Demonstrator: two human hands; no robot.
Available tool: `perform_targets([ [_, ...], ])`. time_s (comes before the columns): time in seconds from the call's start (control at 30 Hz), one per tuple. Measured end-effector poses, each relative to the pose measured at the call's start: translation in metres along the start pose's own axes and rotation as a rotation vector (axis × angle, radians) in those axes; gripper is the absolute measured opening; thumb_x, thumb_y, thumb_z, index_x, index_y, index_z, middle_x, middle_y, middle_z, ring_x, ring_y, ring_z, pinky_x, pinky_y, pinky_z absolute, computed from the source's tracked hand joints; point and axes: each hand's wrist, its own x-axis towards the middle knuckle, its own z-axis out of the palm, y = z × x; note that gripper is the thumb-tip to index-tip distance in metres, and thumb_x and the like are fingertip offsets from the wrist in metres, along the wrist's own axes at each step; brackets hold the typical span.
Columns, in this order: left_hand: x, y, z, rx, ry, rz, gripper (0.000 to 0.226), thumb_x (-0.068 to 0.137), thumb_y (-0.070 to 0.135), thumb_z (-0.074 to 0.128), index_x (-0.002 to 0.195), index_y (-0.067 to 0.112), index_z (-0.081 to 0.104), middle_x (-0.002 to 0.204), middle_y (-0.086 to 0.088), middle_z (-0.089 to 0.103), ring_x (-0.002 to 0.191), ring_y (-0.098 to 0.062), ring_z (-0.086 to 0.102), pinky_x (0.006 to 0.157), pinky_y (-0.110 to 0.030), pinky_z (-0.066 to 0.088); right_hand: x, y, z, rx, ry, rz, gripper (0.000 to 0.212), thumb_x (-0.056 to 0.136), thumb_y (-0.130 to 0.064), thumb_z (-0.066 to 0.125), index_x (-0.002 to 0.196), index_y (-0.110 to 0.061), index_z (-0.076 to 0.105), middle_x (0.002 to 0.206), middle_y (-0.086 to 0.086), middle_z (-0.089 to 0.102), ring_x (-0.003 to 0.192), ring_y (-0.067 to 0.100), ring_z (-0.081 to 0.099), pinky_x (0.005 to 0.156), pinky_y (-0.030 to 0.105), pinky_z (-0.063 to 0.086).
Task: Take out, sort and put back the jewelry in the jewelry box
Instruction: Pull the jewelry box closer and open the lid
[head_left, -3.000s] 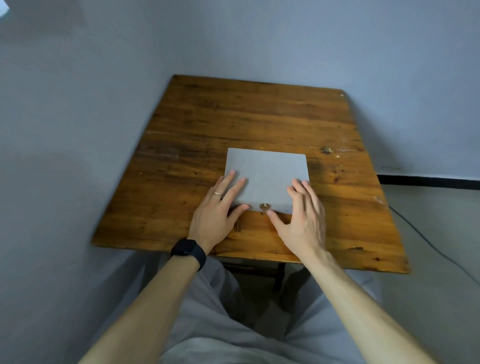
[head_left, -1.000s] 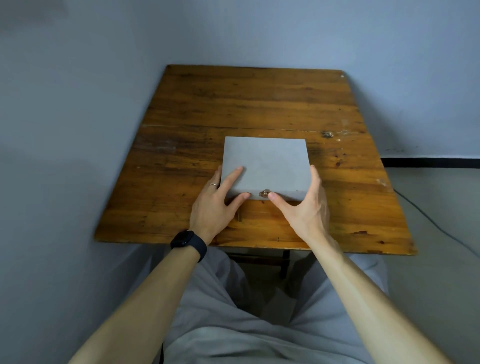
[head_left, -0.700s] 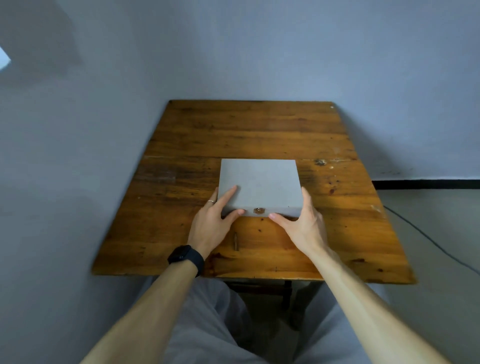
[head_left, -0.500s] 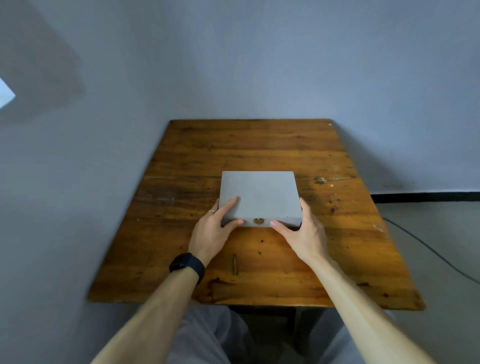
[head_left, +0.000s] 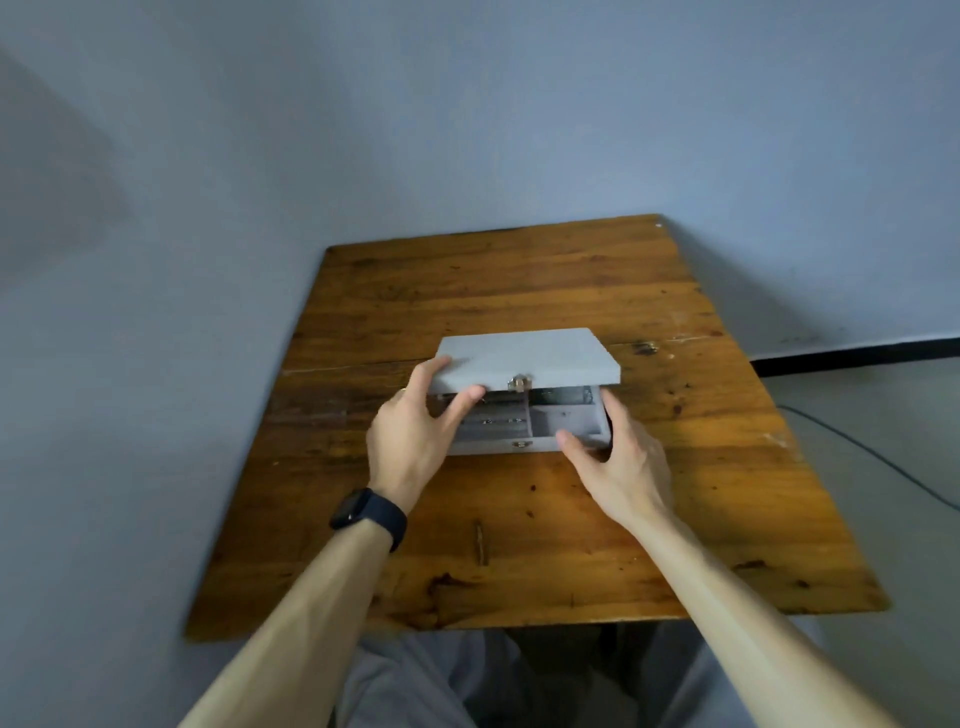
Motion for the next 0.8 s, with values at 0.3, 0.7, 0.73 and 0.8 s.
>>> perform_targets([
  [0.3, 0.073, 0.017, 0.001, -0.272, 0.064, -0.084, 0.070, 0.094, 0.070, 0.041, 0.136, 0.018, 0.058, 0.127, 0.001, 0.066, 0.122, -0.016, 0.057, 0.105, -0.040, 0.047, 0.008, 0.008, 0.005, -0.158, 0.020, -0.146, 0.077, 0.096, -0.065, 0.036, 0.152, -0.013, 0.036, 0.143, 0.004, 0.058, 0.127, 0.024, 0.056, 0.099, 0.043, 0.045],
  [0.7, 0.144, -0.001, 0.030, -0.420, 0.002, -0.148, 0.041, 0.106, 0.040, 0.043, 0.138, 0.022, 0.061, 0.131, 0.002, 0.066, 0.123, -0.014, 0.058, 0.103, -0.032, 0.049, 0.040, 0.023, 0.003, -0.213, -0.041, -0.222, 0.086, 0.094, -0.072, 0.033, 0.155, -0.013, 0.031, 0.146, 0.002, 0.055, 0.123, 0.026, 0.052, 0.094, 0.042, 0.050],
  [0.73, 0.150, -0.002, 0.033, -0.435, -0.001, -0.166, 0.040, 0.105, 0.036, 0.046, 0.141, 0.023, 0.059, 0.135, 0.002, 0.064, 0.125, -0.013, 0.057, 0.107, -0.034, 0.047, 0.043, 0.023, 0.004, -0.217, -0.039, -0.223, 0.086, 0.094, -0.073, 0.033, 0.155, -0.012, 0.031, 0.145, 0.002, 0.056, 0.122, 0.026, 0.052, 0.094, 0.042, 0.050],
  [0.8, 0.161, -0.005, 0.037, -0.479, -0.001, -0.195, 0.039, 0.104, 0.032, 0.050, 0.141, 0.026, 0.057, 0.137, 0.005, 0.062, 0.127, -0.012, 0.057, 0.109, -0.037, 0.047, 0.048, 0.024, 0.005, -0.221, -0.039, -0.227, 0.086, 0.094, -0.072, 0.032, 0.156, -0.012, 0.031, 0.144, 0.002, 0.057, 0.120, 0.025, 0.052, 0.093, 0.041, 0.050],
])
